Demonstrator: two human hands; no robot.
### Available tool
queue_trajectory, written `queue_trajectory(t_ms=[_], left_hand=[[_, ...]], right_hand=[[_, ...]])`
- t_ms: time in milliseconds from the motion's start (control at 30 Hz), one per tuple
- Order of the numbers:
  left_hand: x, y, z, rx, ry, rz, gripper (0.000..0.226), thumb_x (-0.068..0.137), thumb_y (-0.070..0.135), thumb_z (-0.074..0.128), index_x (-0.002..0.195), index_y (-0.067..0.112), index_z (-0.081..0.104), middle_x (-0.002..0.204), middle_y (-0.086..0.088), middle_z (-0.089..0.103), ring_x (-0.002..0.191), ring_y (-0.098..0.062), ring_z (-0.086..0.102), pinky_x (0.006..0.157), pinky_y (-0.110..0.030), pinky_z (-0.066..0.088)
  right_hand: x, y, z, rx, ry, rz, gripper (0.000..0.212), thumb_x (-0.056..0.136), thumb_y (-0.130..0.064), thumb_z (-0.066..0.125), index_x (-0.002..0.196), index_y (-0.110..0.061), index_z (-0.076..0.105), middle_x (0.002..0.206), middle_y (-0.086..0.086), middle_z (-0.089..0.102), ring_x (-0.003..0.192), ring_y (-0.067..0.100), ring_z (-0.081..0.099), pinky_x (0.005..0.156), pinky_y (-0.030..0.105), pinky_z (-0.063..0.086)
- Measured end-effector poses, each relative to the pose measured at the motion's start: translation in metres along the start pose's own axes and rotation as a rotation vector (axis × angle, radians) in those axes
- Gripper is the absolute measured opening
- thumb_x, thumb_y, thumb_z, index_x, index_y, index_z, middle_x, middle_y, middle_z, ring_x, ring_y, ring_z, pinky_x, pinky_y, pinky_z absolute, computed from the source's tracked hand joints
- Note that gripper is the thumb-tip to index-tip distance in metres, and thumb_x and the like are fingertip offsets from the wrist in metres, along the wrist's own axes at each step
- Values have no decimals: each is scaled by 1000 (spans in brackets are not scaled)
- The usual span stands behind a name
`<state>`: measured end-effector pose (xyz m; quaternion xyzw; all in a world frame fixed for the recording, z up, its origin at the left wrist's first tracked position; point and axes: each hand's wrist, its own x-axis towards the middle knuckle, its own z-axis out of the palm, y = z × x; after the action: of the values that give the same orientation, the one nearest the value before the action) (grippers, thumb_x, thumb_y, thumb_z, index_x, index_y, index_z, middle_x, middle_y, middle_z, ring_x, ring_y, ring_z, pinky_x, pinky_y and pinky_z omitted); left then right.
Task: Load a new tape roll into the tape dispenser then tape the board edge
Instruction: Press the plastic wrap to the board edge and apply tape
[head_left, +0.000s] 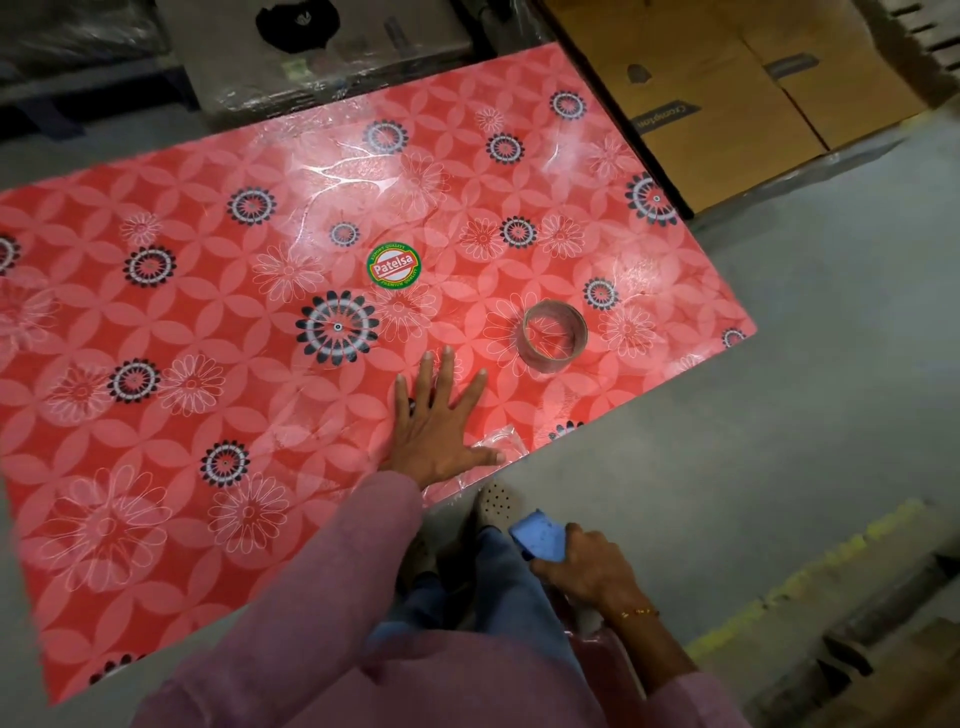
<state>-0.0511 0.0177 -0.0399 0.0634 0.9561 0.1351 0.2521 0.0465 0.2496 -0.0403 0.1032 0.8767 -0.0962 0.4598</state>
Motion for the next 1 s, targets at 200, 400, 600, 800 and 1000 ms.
queue_trajectory(t_ms=[200,400,600,800,1000], left_hand=[[-1,-2,-6,-58,-43,30,112,75,84,49,152,41,-18,153,-7,-47,138,-35,-45,110,-60,-24],[-10,-10,-26,-207,21,96,71,88,58,58,151,39,31,167,-1,0,153,-32,-4,121,-60,8],[-40,4,-29,-768,-101,115,27,98,35,58,118,21,69,114,0,71,105,-20,67,97,-42,53],[-52,15,-54,-1245,-468,-82,45,87,65,57,108,25,62,109,-11,71,90,-24,73,85,-36,59],[-54,7,-73,-1387,-288,-110,29,87,47,70,88,18,70,76,-10,67,69,-22,68,68,-29,58]], right_hand=[[-12,23,-18,559,-51,22,55,70,-54,74,105,-16,54,97,3,69,88,21,68,78,36,52],[-41,23,-67,1046,-324,-180,21,92,-23,69,77,-9,68,69,9,60,50,13,56,49,23,46],[-50,15,-92,1093,-425,-230,31,79,-35,74,85,-5,71,73,12,62,53,16,56,48,24,47],[-47,-13,-118,1060,-485,-280,42,56,-40,87,80,-8,77,70,11,67,52,16,60,47,25,50],[-29,-59,-152,820,-539,-430,57,68,-45,82,100,1,74,86,19,66,68,24,60,62,34,46]])
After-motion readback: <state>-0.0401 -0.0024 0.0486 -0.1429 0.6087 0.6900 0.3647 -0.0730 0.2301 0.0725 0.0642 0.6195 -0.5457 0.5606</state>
